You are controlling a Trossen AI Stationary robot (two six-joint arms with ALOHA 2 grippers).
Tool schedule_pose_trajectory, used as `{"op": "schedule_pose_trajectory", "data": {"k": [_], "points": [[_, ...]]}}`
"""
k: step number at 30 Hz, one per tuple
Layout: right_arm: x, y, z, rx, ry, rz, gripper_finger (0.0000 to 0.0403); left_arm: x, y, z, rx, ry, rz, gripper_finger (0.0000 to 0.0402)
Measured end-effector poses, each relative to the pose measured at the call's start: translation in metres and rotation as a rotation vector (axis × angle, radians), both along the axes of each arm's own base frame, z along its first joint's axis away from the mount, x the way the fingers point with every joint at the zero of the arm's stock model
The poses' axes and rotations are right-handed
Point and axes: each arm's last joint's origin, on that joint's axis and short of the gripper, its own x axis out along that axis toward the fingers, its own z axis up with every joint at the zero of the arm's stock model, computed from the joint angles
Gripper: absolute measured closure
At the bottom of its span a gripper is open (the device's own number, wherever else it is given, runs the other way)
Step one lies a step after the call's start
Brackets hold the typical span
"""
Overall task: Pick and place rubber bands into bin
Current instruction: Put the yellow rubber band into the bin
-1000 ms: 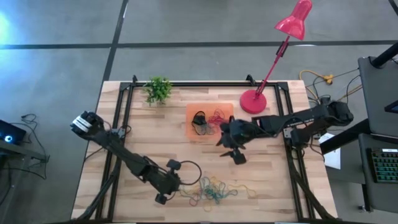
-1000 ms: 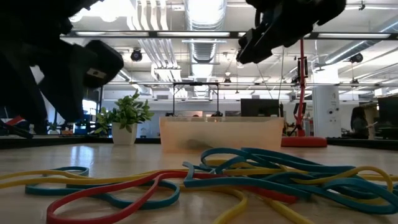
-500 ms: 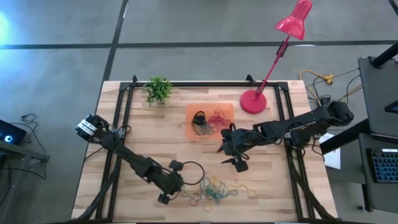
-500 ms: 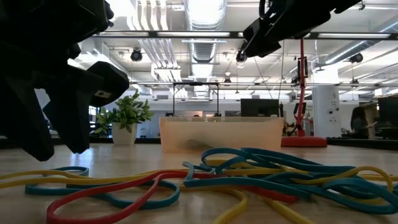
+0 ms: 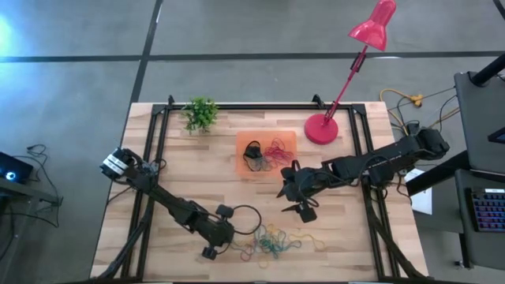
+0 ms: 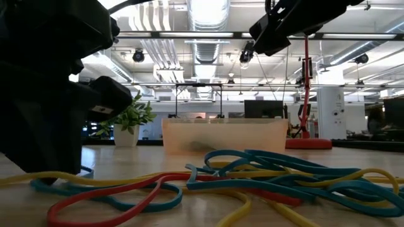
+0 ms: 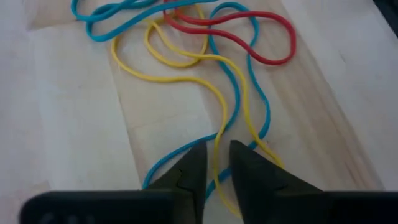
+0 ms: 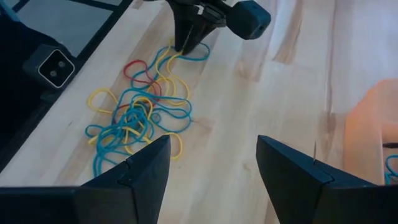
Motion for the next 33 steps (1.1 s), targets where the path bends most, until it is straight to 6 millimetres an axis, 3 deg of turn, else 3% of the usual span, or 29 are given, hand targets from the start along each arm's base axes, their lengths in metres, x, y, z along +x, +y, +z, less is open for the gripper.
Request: {"op": "schedule_pose_trajectory", "data": {"k": [4, 12, 24, 33], "points": [[0.000, 0.001, 0.000, 0.006, 0.003, -0.004, 0.0179, 0.000, 0.000, 0.000, -0.007, 0.006, -0.008, 0.0395], [-0.001, 0.003, 0.000, 0.001, 0.004, -0.010, 0.0179, -0.002, 0.004, 0.010, 0.031, -0.033, -0.003, 0.0401], [-0.004, 0.012, -0.001, 0.011, 0.018, 0.005, 0.0181, -0.013, 0.021, 0.079, 0.187, -0.339, 0.057, 0.0402], [-0.007, 0.018, -0.001, -0.004, 0.022, 0.004, 0.0184, -0.018, 0.058, 0.124, 0.386, -0.518, 0.167, 0.0402]]}}
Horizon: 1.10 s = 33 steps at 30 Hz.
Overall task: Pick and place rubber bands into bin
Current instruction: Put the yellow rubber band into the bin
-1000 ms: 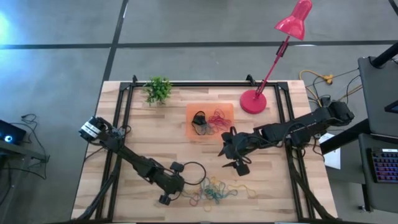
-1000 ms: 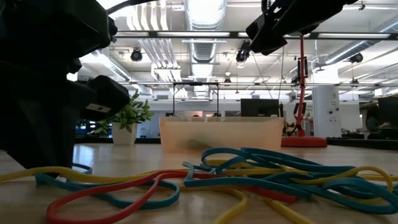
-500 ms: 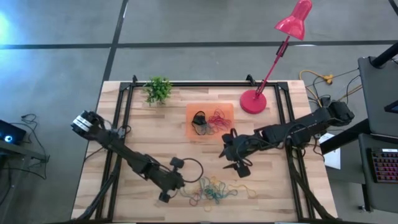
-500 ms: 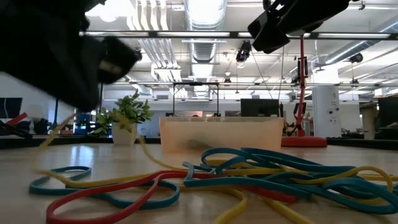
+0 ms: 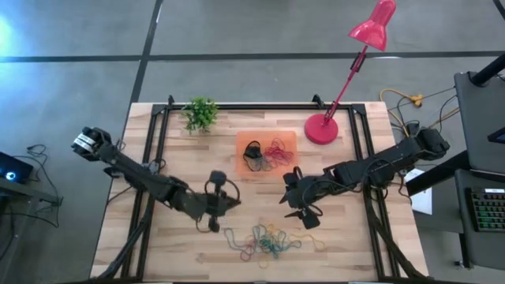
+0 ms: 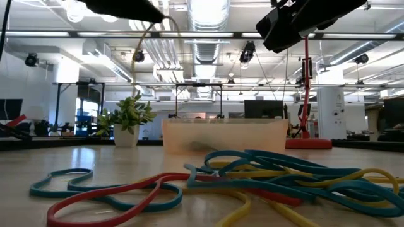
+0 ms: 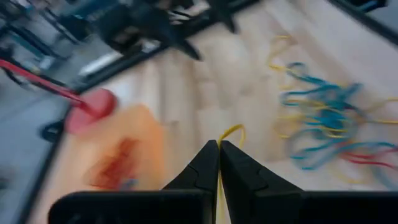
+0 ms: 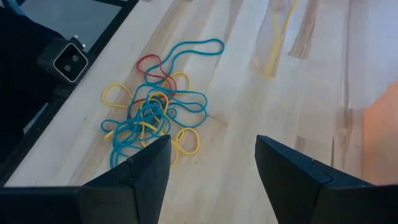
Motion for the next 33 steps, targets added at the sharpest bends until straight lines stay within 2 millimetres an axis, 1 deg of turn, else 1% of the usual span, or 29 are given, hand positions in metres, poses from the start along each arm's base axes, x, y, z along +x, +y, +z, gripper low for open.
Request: {"op": "schedule_pose_trajectory", "data": {"k": [5, 10, 15, 19, 23, 27, 30, 33], "points": [[-0.001, 0.002, 0.000, -0.011, -0.003, -0.012, 0.0184, 0.008, 0.032, 0.011, 0.094, -0.023, 0.087, 0.0401], [-0.001, 0.004, 0.000, -0.001, 0.001, -0.017, 0.0184, 0.018, 0.071, 0.014, 0.157, -0.011, 0.191, 0.0401], [-0.003, 0.007, 0.000, 0.012, 0.008, -0.017, 0.0184, 0.025, 0.112, 0.012, 0.140, 0.017, 0.249, 0.0401], [-0.004, 0.010, -0.001, 0.015, 0.017, -0.022, 0.0184, 0.030, 0.139, 0.005, 0.123, 0.039, 0.275, 0.0401], [-0.006, 0.013, -0.001, 0.016, 0.029, -0.039, 0.0184, 0.038, 0.157, -0.003, 0.104, 0.052, 0.265, 0.0401], [-0.008, 0.015, -0.003, 0.020, 0.053, -0.079, 0.0184, 0.046, 0.170, -0.015, 0.083, 0.065, 0.294, 0.0401], [-0.012, 0.017, -0.006, 0.034, 0.101, -0.124, 0.0184, 0.051, 0.174, -0.025, 0.079, 0.088, 0.301, 0.0398], [-0.017, 0.019, -0.009, 0.051, 0.164, -0.169, 0.0184, 0.056, 0.175, -0.036, 0.075, 0.126, 0.292, 0.0378]]}}
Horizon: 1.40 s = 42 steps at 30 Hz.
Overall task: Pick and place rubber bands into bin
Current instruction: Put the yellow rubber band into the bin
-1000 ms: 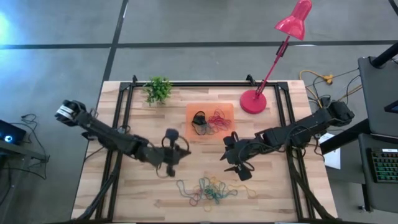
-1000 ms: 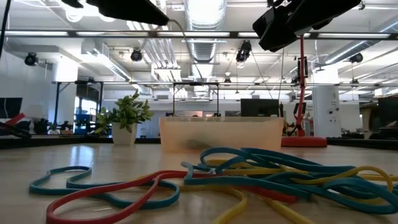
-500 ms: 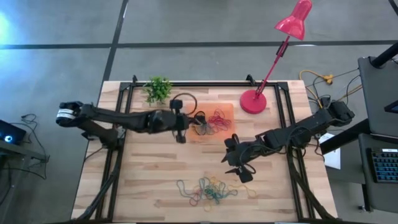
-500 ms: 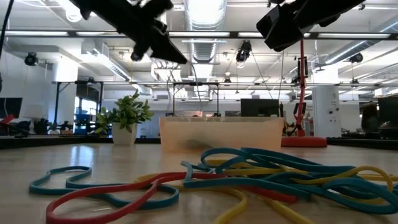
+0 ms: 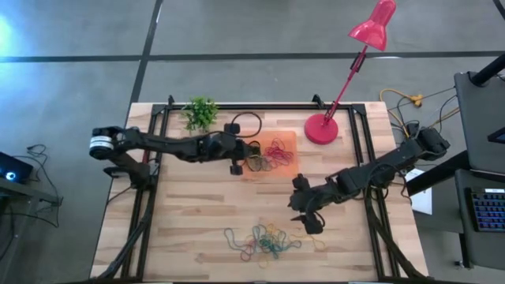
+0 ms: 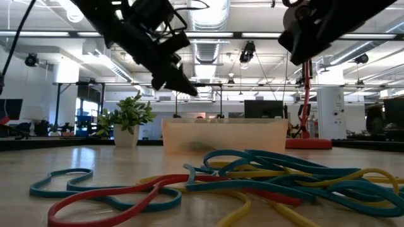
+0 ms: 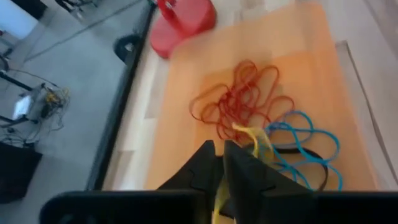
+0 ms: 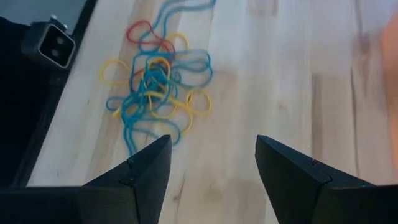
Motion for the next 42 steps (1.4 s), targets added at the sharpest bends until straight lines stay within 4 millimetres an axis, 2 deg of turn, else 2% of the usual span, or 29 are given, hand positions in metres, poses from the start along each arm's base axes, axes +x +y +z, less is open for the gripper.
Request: {"op": "schedule_pose_trajectory", "data": {"k": [7, 13, 16, 19, 29, 42], "points": [[-0.009, 0.014, -0.003, 0.022, 0.030, -0.043, 0.0183, 0.004, 0.001, -0.010, -0.007, 0.034, 0.002, 0.0297], [-0.010, 0.040, -0.020, 0.034, -0.044, 0.016, 0.0183, 0.001, -0.008, 0.005, -0.006, -0.021, -0.032, 0.0254], [-0.006, 0.051, -0.036, 0.053, -0.068, 0.042, 0.0183, -0.003, -0.015, 0.013, -0.012, -0.046, -0.064, 0.0249], [-0.004, 0.057, -0.055, 0.036, -0.011, 0.041, 0.0183, -0.008, -0.023, 0.025, -0.009, -0.081, -0.087, 0.0249], [0.002, 0.061, -0.107, -0.006, 0.162, -0.046, 0.0184, -0.034, -0.048, 0.051, -0.055, -0.129, -0.146, 0.0249], [0.001, 0.065, -0.117, -0.081, 0.132, -0.136, 0.0184, -0.068, -0.072, 0.079, -0.108, -0.182, -0.222, 0.0249]]}}
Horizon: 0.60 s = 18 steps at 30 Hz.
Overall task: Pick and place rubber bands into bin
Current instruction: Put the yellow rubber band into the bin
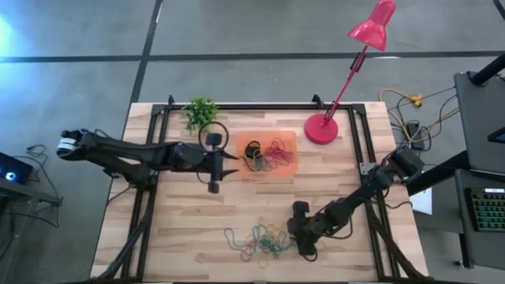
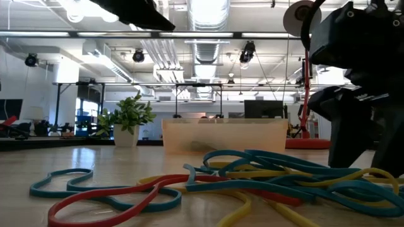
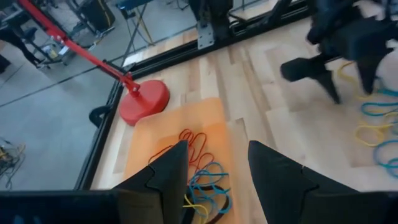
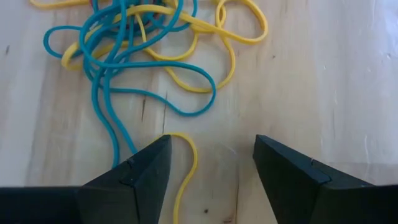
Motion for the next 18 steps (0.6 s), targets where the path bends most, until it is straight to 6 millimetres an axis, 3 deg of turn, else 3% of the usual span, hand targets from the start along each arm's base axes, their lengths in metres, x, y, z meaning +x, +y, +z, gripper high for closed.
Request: {"op": "schedule_pose_trajectory", "data": {"k": [13, 18], "points": [[-0.007, 0.017, -0.014, -0.063, -0.028, 0.071, 0.0184, -0.010, -0.013, 0.006, -0.023, -0.011, -0.048, 0.0249], [-0.011, 0.019, -0.020, -0.080, -0.017, 0.002, 0.0184, -0.010, -0.014, 0.005, -0.041, -0.008, -0.046, 0.0249]]}}
